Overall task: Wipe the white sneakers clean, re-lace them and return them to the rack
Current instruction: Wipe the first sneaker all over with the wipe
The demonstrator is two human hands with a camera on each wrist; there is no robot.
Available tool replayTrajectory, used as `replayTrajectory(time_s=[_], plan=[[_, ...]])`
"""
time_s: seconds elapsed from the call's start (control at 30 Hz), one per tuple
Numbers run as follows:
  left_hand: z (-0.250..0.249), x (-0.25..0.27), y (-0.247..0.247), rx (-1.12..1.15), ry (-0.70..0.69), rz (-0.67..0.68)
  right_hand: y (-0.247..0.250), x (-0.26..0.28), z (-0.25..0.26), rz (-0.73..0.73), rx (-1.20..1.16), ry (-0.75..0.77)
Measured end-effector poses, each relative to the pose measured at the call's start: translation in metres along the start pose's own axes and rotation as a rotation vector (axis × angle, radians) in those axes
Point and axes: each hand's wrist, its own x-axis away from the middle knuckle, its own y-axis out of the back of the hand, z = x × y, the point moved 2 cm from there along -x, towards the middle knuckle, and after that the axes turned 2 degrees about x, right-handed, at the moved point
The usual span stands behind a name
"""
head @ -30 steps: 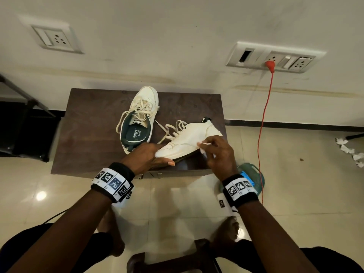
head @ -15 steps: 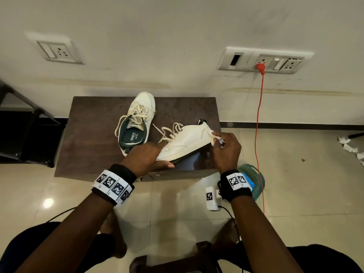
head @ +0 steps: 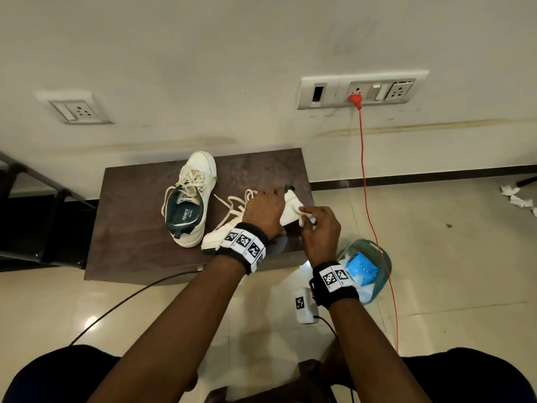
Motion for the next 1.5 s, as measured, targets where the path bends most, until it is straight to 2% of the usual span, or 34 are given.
replayTrajectory(time_s=[0.07, 0.2, 0.3, 0.53, 0.6, 0.7, 0.77, 0.97, 1.17, 1.2, 1.27, 1.33, 1.4, 1.5], plan=[[0.002, 0.002, -0.005, 0.054, 0.007, -0.014, 0.0, 0.001, 0.001, -0.003, 0.003, -0.031], [0.006, 0.001, -0.012, 0.138, 0.008, -0.026, -0.002, 0.0, 0.006, 0.008, 0.16, -0.028], [0.009, -0.003, -0.013, 0.199, 0.031, -0.018, -0.01, -0.017, 0.009, 0.031, 0.138, -0.018], [0.011, -0.003, -0.024, 0.257, 0.042, -0.051, -0.025, -0.046, 0.014, 0.063, 0.147, -0.124], [0.012, -0.003, -0.027, 0.278, 0.044, -0.066, -0.026, -0.038, 0.02, 0.035, 0.117, -0.08], [0.011, -0.005, -0.03, 0.268, 0.021, -0.081, -0.023, -0.019, 0.032, 0.015, 0.093, 0.099], [0.012, -0.006, -0.03, 0.304, 0.044, -0.069, -0.021, -0.025, 0.03, 0.039, 0.077, 0.133], [0.014, 0.002, -0.025, 0.368, 0.054, -0.052, -0.016, -0.062, 0.01, 0.196, 0.174, -0.048], [0.011, 0.005, -0.023, 0.413, 0.055, -0.065, -0.012, -0.029, 0.027, 0.185, 0.174, 0.222], [0.011, 0.005, -0.023, 0.404, 0.048, -0.069, -0.014, -0.035, 0.022, 0.178, 0.188, 0.205], [0.009, 0.007, -0.023, 0.395, 0.043, -0.071, -0.016, -0.056, 0.013, 0.161, 0.195, 0.079], [0.007, 0.012, -0.023, 0.379, 0.034, -0.072, -0.016, -0.071, 0.01, 0.208, 0.167, 0.009], [0.005, 0.017, -0.024, 0.374, 0.017, -0.095, -0.012, -0.071, 0.014, 0.212, 0.128, 0.024], [0.007, 0.025, -0.028, 0.402, -0.022, -0.114, -0.004, -0.04, 0.023, 0.128, 0.019, 0.082]])
